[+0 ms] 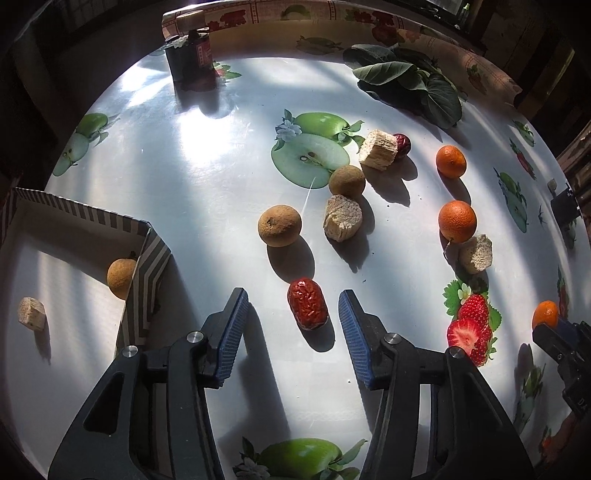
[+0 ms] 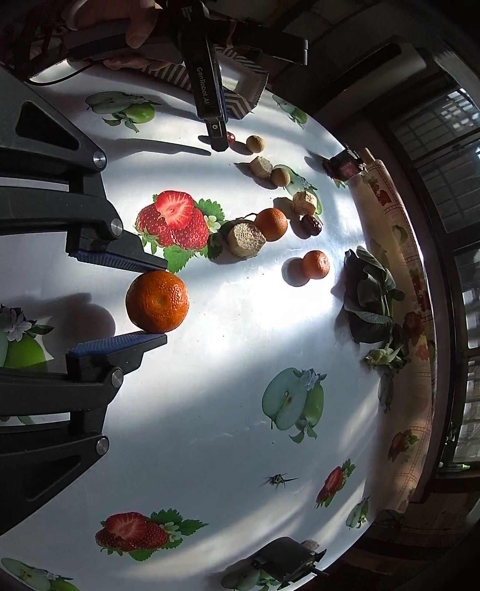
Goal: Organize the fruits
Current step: 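Grasp a mandarin orange with the right tool while the left tool grasps a red jujube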
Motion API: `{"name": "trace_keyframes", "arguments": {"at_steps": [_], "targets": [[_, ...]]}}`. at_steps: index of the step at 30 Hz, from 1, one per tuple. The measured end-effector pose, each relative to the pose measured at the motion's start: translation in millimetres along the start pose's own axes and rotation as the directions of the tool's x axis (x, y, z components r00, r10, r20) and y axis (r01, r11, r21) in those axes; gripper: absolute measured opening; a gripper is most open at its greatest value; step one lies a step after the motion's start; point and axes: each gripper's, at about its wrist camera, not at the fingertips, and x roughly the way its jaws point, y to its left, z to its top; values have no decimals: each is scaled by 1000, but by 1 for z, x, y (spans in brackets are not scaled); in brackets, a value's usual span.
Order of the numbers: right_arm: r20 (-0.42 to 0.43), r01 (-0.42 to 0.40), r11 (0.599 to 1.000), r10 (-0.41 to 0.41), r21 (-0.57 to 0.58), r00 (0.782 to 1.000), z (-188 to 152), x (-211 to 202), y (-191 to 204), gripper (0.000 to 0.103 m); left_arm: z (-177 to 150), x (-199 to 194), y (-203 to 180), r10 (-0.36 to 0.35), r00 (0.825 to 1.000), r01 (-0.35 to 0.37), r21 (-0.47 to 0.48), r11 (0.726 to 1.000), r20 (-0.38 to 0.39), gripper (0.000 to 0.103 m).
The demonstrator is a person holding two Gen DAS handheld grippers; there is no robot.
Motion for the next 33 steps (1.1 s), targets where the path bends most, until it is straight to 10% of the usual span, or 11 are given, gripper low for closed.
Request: {"name": "trace_keyframes", "arguments": {"at_steps": [3,33], "targets": [[4,-12,1000,12,-11,1000,3,-1,4,32,-1,-1,1,-10,1000,10,5,1000,-2,18],[7,-190,945,198,-265,980,34,0,146,31,-31,-104,80,95,988,-84,-90,992,122,18]]}}
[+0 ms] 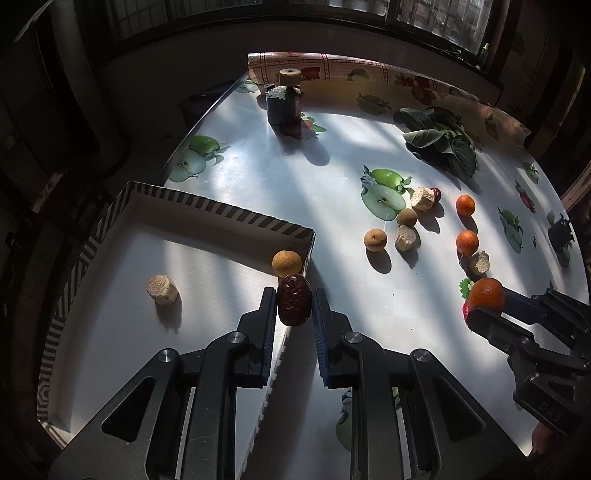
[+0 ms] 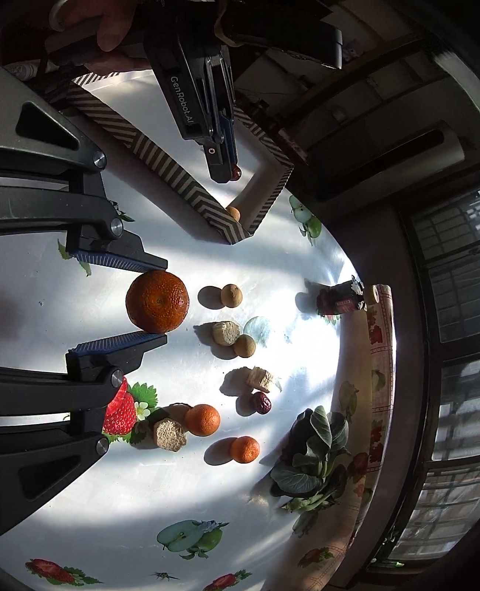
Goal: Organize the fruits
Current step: 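Grasp a mandarin orange with the right tool while the left tool grasps a red jujube, then carry the orange and jujube into the box and open both tools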
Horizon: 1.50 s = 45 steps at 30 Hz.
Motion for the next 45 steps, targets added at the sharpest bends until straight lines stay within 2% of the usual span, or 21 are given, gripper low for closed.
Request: {"name": "trace_keyframes", "arguments": {"at_steps": [10,16,22,31,41,43,45], "targets": [[-3,-91,990,91,-104,996,23,23,65,31,-10,-11,61,64,998,-63,-84,994,2,18],[-35,-142,975,138,-171,990,29,42,104,31,-27,0,103,81,995,-89,-164,982,-58,18],[-86,-180,956,164,-230,983,34,73,136,31,-41,17,125,85,990,-105,-195,975,-111,18],[-180,-192,953,151,-236,972,39,127,154,31,-44,37,139,76,986,-107,-219,970,-146,18],[-233,-184,953,128,-238,964,37,154,155,31,-40,46,140,100,981,-133,-203,970,-164,21],[-230,-186,951,129,-245,965,36,155,156,32,-39,47,140,106,980,-139,-200,970,-166,27],[-232,-194,950,137,-243,963,37,157,156,34,-38,47,141,114,979,-148,-202,968,-169,54]]}}
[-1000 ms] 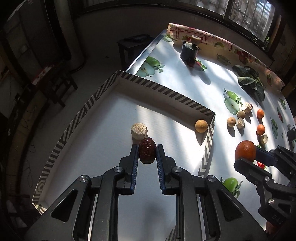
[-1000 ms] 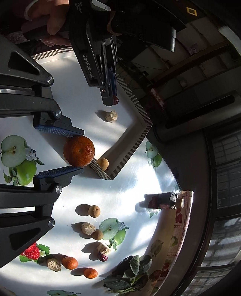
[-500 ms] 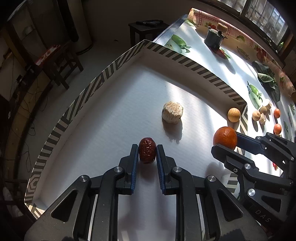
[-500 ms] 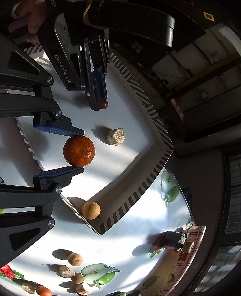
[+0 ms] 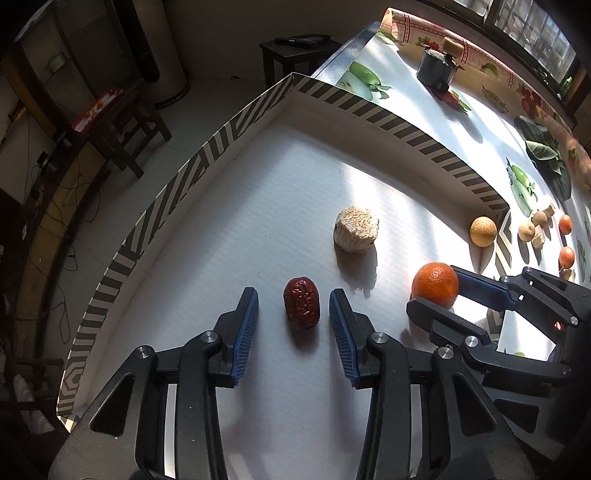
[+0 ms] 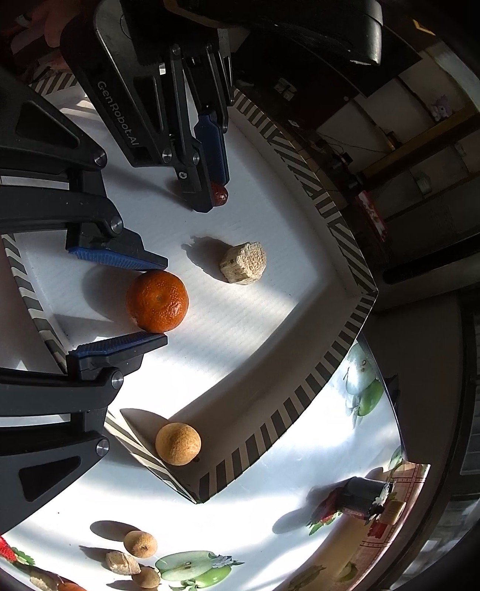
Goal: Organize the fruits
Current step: 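Carry the orange and jujube into the box and open both tools, then grasp a beige rice-cake piece with the right tool while the left tool approaches a brown fruit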
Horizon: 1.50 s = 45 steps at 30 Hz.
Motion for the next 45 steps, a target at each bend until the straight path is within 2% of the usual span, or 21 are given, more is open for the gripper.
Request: {"name": "trace_keyframes", "arguments": {"at_steps": [2,3,8,16,24,37,45], "targets": [[7,-9,1000,9,9,1000,0,-2,-2,37,0,-1,3,4,1000,-4,-18,1000,8,62],[13,-12,1000,12,14,1000,0,-5,-4,38,1,-1,5,2,1000,-2,-27,1000,6,63],[48,-5,1000,4,26,999,-3,-22,-8,40,1,-6,6,21,1000,-21,-37,999,11,63],[136,20,996,-33,92,990,-19,-69,-27,43,6,-31,-19,27,996,-28,7,1000,84,63],[175,85,980,-117,182,978,-46,-108,-62,44,7,-55,-69,-8,990,-5,91,996,140,63],[169,161,925,-230,345,959,-110,-160,-126,45,-1,-65,-172,-102,985,66,241,968,138,63],[151,207,883,-293,421,944,-145,-187,-161,45,-3,-68,-222,-151,980,106,309,945,127,63]]}}
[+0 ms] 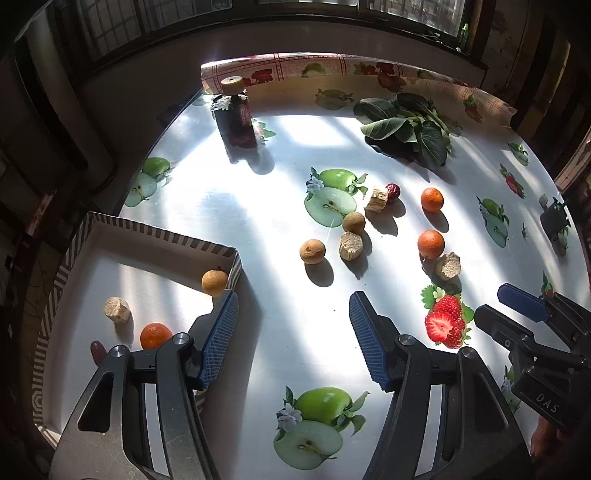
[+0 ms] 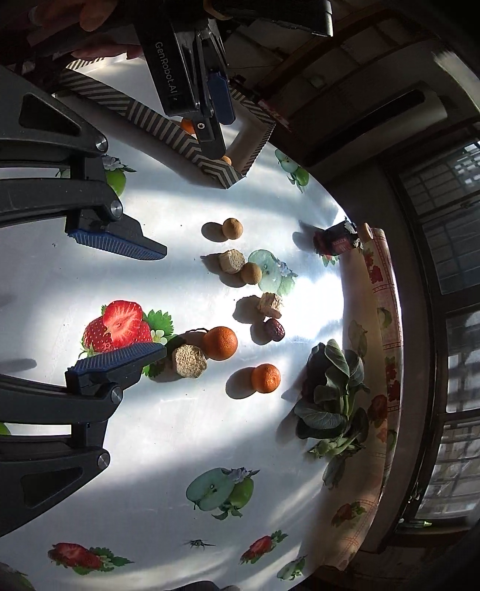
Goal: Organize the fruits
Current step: 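Grasp a beige rice-cake piece with the right tool while the left tool approaches a brown fruit, then grasp the brown fuzzy fruit with the left tool while the right tool lifts the cake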
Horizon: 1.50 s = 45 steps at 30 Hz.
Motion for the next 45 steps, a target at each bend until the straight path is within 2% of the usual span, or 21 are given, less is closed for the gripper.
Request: {"name": "trace_keyframes", "arguments": {"at_steps": [12,20,28,30,31,33,41,43,44,45], "targets": [[-26,33,996,-31,83,999,-16,0,-50,45,5,18,-22,-58,997,58,2,998,-55,63],[-61,6,999,-3,39,998,-4,37,-45,45,4,40,-10,-127,985,124,-31,992,-115,63],[-75,50,999,-50,-5,996,13,68,-44,45,15,63,-2,-141,980,141,-14,990,-141,63],[-66,44,999,-46,-22,997,16,70,-44,31,21,70,1,-140,979,140,-8,990,-147,63],[-63,43,999,-45,-30,997,18,70,-43,26,24,73,1,-135,979,136,0,991,-152,63],[-57,56,997,-59,-47,997,20,72,-42,27,28,80,2,-130,978,134,15,991,-164,63],[-60,16,1000,-16,-5,998,17,68,-51,27,40,103,3,-125,975,139,68,988,-182,62],[-53,14,1000,-13,4,998,16,65,-52,27,41,107,1,-120,976,137,83,987,-181,51],[-46,13,1000,-13,10,999,16,64,-53,26,40,109,1,-124,975,141,84,986,-184,37],[-42,10,1000,-9,16,999,16,63,-54,27,40,109,2,-117,978,134,88,987,-170,32]]}}
